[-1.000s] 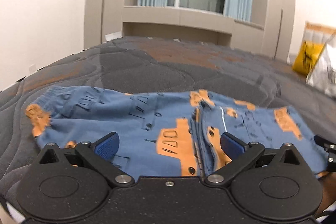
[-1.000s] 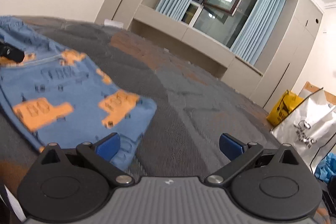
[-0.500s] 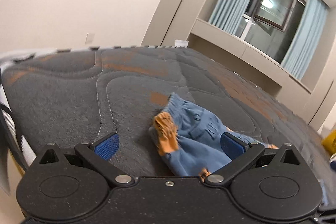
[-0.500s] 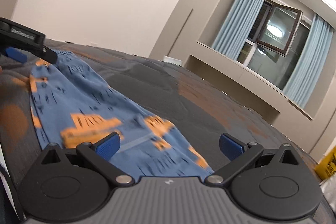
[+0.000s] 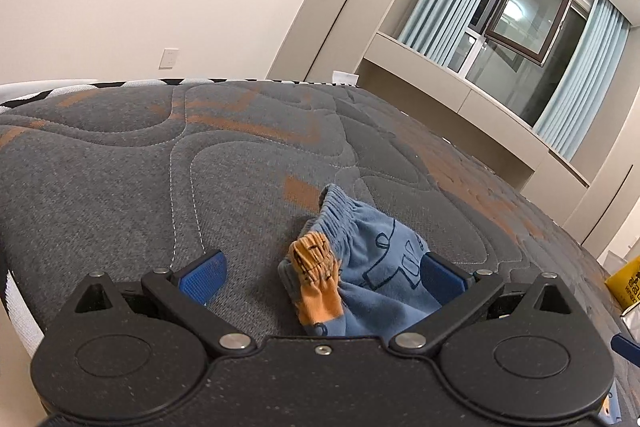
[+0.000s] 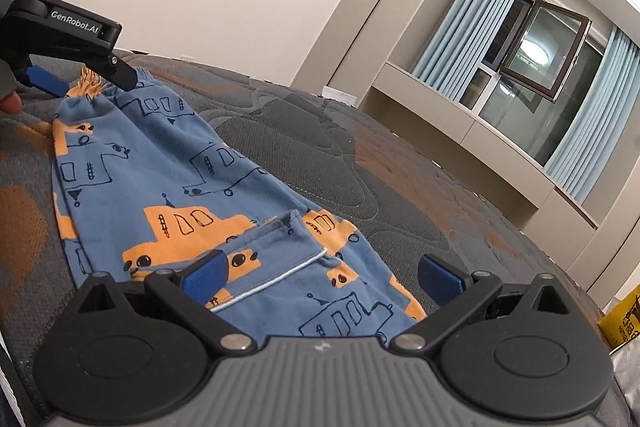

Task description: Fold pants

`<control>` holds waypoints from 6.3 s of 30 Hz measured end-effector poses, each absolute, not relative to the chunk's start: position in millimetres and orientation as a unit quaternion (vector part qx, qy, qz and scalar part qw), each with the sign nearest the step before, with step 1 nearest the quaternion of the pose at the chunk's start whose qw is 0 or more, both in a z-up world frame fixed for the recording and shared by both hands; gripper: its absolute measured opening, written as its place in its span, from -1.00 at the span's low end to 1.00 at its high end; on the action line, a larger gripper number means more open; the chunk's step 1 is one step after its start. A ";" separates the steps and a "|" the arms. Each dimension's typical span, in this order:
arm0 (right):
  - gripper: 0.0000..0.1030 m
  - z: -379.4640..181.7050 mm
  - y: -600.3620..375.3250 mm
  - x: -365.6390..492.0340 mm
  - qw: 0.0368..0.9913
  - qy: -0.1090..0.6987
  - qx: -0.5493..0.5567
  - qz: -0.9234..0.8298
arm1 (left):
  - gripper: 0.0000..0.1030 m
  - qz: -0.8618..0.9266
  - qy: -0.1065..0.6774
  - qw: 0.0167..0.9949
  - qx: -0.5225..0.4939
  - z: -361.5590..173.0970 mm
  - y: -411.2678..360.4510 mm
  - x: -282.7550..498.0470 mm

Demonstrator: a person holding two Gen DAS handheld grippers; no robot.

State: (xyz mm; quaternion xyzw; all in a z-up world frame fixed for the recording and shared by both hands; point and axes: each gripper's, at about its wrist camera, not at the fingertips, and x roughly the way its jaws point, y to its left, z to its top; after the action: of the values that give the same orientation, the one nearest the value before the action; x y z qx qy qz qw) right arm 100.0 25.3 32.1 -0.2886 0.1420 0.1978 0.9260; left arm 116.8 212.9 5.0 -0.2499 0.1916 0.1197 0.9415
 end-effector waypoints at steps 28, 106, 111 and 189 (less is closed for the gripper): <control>1.00 41.3 10.6 94.1 0.937 0.123 -0.259 0.199 | -0.64 0.084 0.148 0.940 -0.295 28.4 202.8 112.6; -0.77 53.5 -212.9 98.0 0.930 0.236 0.170 0.226 | -0.90 -0.294 0.211 0.929 0.077 6.0 -70.1 86.4; -0.61 39.3 -212.9 101.6 0.930 0.265 0.158 0.199 | -0.71 -0.299 0.219 0.926 0.065 -0.4 -67.4 89.7; 1.00 28.8 -140.1 148.3 0.958 0.204 -0.200 0.039 | 0.99 -0.054 0.256 0.965 0.025 22.6 26.5 220.4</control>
State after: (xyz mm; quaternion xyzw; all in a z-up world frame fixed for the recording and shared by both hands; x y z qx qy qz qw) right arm 148.3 -140.1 28.8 -0.1995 0.2040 0.0392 0.9576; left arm 220.4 26.5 22.6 0.0250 0.2556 -0.0537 0.9650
